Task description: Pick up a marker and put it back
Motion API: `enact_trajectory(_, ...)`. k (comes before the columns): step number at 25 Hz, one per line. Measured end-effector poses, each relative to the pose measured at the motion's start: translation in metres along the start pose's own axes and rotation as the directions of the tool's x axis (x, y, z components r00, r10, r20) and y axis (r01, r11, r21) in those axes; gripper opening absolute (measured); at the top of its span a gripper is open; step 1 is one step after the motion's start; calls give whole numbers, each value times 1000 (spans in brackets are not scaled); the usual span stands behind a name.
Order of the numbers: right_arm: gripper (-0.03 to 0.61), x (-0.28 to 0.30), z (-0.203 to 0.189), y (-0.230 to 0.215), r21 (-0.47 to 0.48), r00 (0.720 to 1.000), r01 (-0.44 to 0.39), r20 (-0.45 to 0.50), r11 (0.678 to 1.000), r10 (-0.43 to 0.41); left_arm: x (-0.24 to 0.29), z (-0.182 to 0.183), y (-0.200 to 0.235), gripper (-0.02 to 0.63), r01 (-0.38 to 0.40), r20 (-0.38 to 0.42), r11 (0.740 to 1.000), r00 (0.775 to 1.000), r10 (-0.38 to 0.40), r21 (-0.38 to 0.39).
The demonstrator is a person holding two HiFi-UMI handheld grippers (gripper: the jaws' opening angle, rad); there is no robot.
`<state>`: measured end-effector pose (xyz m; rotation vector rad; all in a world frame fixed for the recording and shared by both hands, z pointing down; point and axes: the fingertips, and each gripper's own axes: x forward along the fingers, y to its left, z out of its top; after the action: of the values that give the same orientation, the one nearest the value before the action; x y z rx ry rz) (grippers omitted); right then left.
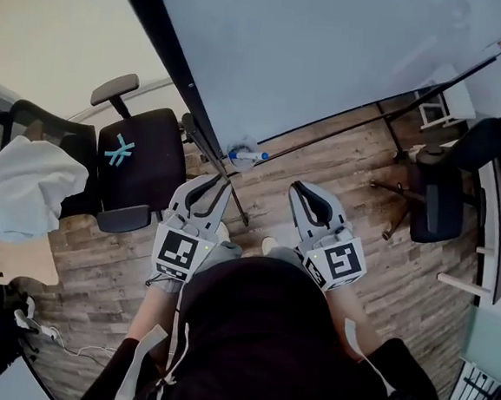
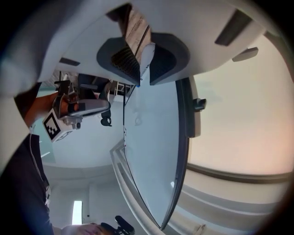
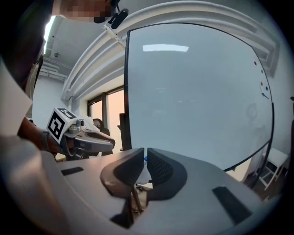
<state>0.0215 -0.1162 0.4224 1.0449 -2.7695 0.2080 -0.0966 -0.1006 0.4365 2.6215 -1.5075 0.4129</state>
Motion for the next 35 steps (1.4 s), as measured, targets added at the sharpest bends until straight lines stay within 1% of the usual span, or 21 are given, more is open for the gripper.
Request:
enact_trajectory(3,32,-9,-3,-9,13,997,72,-6,997,-72,14,-4,-3,58,52,-25,997,998,-51,53)
enact_trajectory(6,32,-18,-6,-16,24,991,137,-11,990,-137,27,-7,-10,58,106,-38,990,994,-103,89)
enact_trajectory(12,32,-41,-12,-27,45,967,255,-28,966,-254,49,-13,-23,60,199,-59,973,979,-194,113)
enact_trajectory(15,32,-54,-16,-29,53,950,312,-39,949,-310,58,-16,-24,60,225,-66,967,974,-218,122)
enact_trajectory(22,32,-85,-26,-32,74,904,427,-64,901,-423,78,-24,-19,73,242,-98,961,968,-230,132)
enact_trajectory(28,32,-101,-31,-29,92,874,485,-77,870,-479,92,-34,-22,95,252,-146,953,962,-229,167)
enact_trajectory(31,32,-110,-34,-31,98,861,509,-80,855,-503,98,-36,-22,101,234,-158,954,966,-206,186)
enact_trajectory(35,32,-123,-38,-34,106,843,537,-86,837,-530,101,-40,-18,103,185,-184,957,972,-145,223)
